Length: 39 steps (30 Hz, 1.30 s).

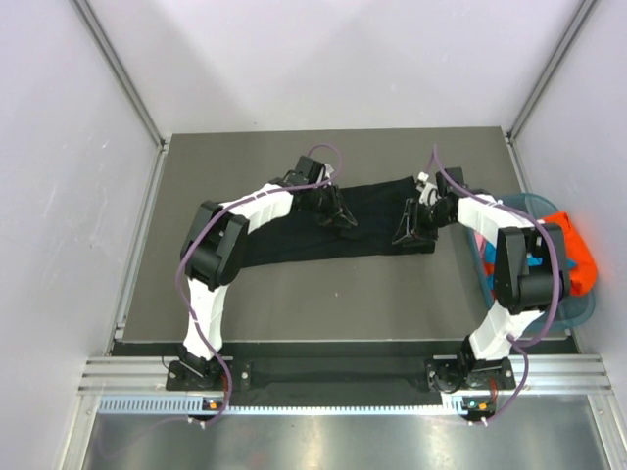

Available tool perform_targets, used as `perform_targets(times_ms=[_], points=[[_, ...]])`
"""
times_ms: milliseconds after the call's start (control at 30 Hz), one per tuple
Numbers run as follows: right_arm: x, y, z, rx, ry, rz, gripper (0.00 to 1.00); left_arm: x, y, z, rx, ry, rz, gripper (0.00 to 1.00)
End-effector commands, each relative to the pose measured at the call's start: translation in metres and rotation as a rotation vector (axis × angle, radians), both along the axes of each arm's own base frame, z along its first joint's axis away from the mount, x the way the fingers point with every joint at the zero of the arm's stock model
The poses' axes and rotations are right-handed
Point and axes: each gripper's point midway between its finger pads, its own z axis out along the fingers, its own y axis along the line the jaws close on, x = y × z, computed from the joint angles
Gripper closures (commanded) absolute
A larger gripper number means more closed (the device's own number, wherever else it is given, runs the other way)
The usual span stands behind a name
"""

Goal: Fold and stack the t-shirts
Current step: Fold the tshirt

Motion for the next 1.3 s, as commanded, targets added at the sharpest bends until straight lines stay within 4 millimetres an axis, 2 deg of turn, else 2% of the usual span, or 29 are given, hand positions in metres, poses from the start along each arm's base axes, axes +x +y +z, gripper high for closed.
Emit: perform_targets(times_ms=[0,33,167,300,500,600,800,900,1067,1167,1267], points=[[0.014,-0.004,0.010,-0.030,-0.090,-0.011,0.59,0.005,0.002,0.013,0.017,-0.066,-0.003,0.71],[0.018,-0.005,0.006,-0.043,-0.088,-0.015,0.59,0.005,0.004,0.022,0.020,-0.094,-0.002,0.67],[0.036,-0.007,-0.001,-0.054,-0.099,-0.029,0.57,0.004,0.015,0.033,0.077,-0.145,-0.015,0.53],[0.055,-0.007,-0.006,-0.060,-0.097,-0.037,0.57,-0.002,0.019,0.030,0.095,-0.126,-0.022,0.49],[0.066,-0.017,-0.007,-0.102,-0.112,-0.043,0.55,-0.002,0.025,0.025,0.134,-0.116,-0.016,0.47],[0.063,-0.015,-0.012,-0.084,-0.101,-0.030,0.55,0.007,0.029,0.023,0.138,-0.117,0.003,0.47],[0.070,-0.002,-0.010,-0.001,-0.129,-0.013,0.60,0.016,0.022,0.020,0.073,-0.111,-0.012,0.50],[0.079,0.003,-0.005,0.028,-0.148,-0.017,0.67,0.022,0.014,0.020,0.033,-0.114,-0.012,0.51],[0.096,0.003,0.004,0.032,-0.182,-0.041,0.78,0.029,0.011,0.007,0.033,-0.091,-0.008,0.56],[0.105,0.001,0.007,0.024,-0.198,-0.051,0.83,0.035,0.009,0.008,0.023,-0.093,-0.001,0.59],[0.115,-0.001,0.011,0.021,-0.212,-0.059,0.87,0.038,0.009,0.006,0.018,-0.087,0.004,0.66]])
